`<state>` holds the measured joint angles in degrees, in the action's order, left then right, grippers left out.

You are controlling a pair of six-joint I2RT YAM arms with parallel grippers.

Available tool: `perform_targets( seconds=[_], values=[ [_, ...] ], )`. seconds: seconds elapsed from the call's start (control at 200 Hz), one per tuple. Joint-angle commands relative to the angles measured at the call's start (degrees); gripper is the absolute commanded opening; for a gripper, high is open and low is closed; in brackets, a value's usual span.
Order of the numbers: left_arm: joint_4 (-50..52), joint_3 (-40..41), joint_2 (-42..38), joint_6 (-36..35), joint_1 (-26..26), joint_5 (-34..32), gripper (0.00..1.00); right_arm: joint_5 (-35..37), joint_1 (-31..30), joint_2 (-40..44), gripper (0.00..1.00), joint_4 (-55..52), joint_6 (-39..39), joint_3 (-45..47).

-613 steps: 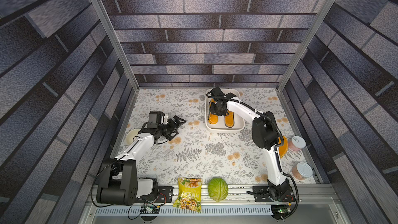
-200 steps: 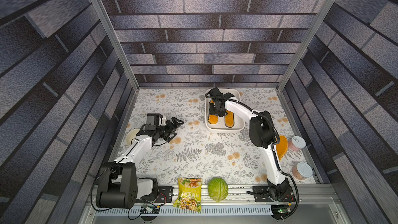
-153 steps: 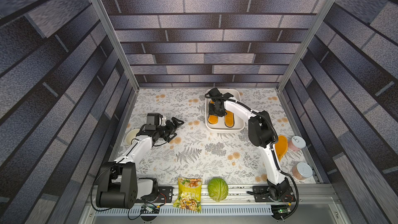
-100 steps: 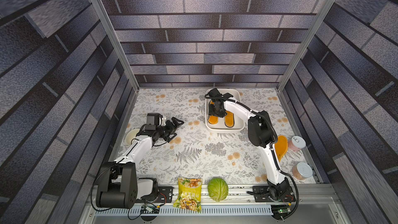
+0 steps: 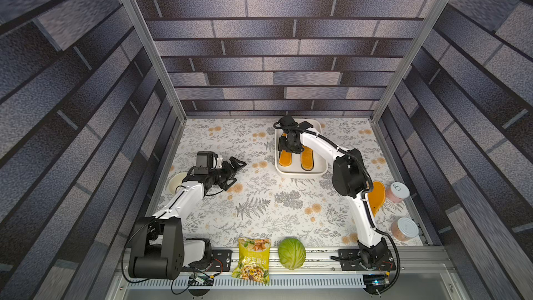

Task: Put the insoles into the storage box
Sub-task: Place the insole in the storage box.

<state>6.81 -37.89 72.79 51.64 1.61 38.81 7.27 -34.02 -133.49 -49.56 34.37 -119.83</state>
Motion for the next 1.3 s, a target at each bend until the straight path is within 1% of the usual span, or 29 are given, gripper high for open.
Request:
perform_targets(
  seconds=[0.0,0.18,0.306,0.426,0.516,0.651,0.736,0.756,0.811,0.932,1.012,1.082,1.142,1.292],
  values=[
    [-0.4,0.6,-1.2,-0.9,-0.4,0.8,1.0,1.2,-0.3,2.1,0.67,-1.9,-1.0,-1.1],
    [-0.5,0.7,-1.1,-0.8,-0.5,0.7,1.0,-6.5,-0.2,5.0,0.65,6.3,-1.1,3.0],
    [-0.5,0.7,-0.9,-0.9,-0.5,0.9,1.0,-7.6,-0.2,5.9,0.64,9.0,-0.2,4.8],
    [-0.5,0.6,-1.0,-1.0,-0.6,0.9,1.0,-7.8,0.2,6.3,0.64,9.3,0.3,5.9],
    [-0.6,0.7,-1.0,-1.0,-0.7,1.0,1.0,-7.9,0.6,7.9,0.63,10.5,0.7,8.5],
    [-0.6,0.7,-0.8,-0.9,-0.7,1.0,1.0,-7.9,1.6,13.4,0.63,13.0,1.0,14.4],
    [-0.7,0.5,-0.7,-0.8,-0.7,1.1,1.0,-8.0,2.3,16.9,0.64,12.6,0.2,17.0],
    [-0.7,0.5,-0.6,-0.8,-0.7,1.1,1.0,-8.1,2.4,19.3,0.64,12.5,0.0,17.6],
    [-0.8,0.2,-0.5,-0.8,-0.6,1.3,1.0,-8.2,2.9,22.4,0.65,12.0,-0.5,19.5],
    [-0.9,0.3,-0.5,-0.6,-0.6,1.2,1.0,-5.4,3.6,30.1,0.67,9.9,-0.8,25.2],
    [-0.9,0.2,-0.5,-0.6,-0.6,1.3,1.0,-0.1,4.4,35.4,0.75,6.2,0.5,29.2],
    [-0.9,0.0,-0.3,-0.5,-0.4,1.1,1.0,4.5,5.3,39.9,0.79,3.1,2.4,33.1],
    [-0.9,-0.4,0.0,-0.4,-0.2,1.1,1.0,6.9,6.0,43.9,0.82,1.7,4.0,37.5],
    [-1.1,-1.1,0.8,-0.8,0.2,1.5,1.0,9.1,9.0,53.5,0.87,-0.2,9.2,49.4]
  ],
)
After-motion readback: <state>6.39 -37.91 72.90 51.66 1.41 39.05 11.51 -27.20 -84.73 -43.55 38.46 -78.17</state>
